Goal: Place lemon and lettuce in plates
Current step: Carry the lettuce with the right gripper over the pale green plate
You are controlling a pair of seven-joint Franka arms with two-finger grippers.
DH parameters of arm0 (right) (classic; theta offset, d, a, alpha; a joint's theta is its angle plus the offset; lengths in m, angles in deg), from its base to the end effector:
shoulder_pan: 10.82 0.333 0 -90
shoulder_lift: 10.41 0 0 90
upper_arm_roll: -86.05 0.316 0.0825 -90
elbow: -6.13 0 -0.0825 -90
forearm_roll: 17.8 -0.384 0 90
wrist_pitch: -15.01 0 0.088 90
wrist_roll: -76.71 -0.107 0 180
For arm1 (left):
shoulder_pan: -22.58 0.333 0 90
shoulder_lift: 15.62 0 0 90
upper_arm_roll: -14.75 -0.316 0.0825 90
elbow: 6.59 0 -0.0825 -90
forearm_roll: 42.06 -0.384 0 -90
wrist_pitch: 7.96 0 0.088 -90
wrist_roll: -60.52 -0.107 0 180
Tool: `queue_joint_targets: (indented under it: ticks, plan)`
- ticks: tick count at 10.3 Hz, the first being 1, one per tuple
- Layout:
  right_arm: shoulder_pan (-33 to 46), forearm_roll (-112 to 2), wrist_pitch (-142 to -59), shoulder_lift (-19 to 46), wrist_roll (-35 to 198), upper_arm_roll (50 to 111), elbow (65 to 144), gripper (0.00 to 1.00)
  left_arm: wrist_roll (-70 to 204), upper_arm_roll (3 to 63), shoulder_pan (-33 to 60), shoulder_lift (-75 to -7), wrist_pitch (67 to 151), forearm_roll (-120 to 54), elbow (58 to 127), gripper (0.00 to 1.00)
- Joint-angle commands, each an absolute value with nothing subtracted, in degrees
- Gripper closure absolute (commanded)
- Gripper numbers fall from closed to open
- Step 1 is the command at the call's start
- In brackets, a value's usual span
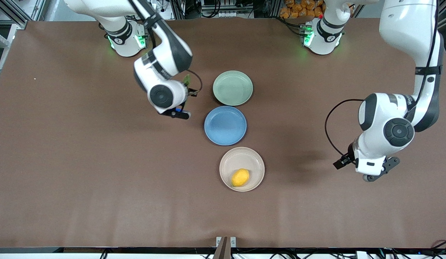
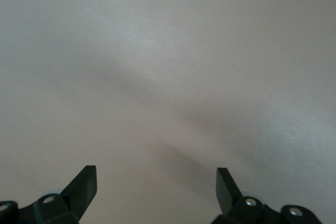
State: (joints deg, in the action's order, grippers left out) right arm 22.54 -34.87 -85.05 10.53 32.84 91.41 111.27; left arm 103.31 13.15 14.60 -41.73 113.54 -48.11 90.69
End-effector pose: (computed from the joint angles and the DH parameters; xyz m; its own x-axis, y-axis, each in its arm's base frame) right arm 0.4405 0.3835 0.3094 0.8359 -0.2093 -0.5075 -0.1754 -0.9778 0.1143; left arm 0.6600 -0.0708 0.3285 0.8390 0.5426 0.0417 0.5439 -0.8334 -0.0980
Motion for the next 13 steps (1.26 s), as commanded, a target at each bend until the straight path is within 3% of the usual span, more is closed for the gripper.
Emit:
queue_joint_targets:
  ticks: [1,5,8,10,13]
  plan:
    - [27.92,-35.55,-86.66,9.8,26.55,90.97,110.99,1.0,102.89,15.09,16.69,-34.09,114.29,-48.56,100.08,0.0]
    - [34.43,-35.82,-95.18,12.52,18.28,90.97,110.64,1.0,102.89,15.1,16.61,-26.09,116.14,-47.42,109.5,0.0]
    - [40.06,-35.21,-102.39,19.35,12.13,90.88,106.96,1.0,102.89,15.19,16.7,-20.03,116.14,-47.07,115.12,0.0]
    - [42.26,-34.5,-105.64,24.81,10.97,90.8,103.18,1.0,102.89,15.1,16.78,-17.38,116.05,-47.07,117.5,0.0]
    - [44.81,-34.41,-108.74,26.76,9.04,90.53,102.64,1.0,97.47,15.1,18.98,-15.44,115.96,-46.98,118.22,0.0]
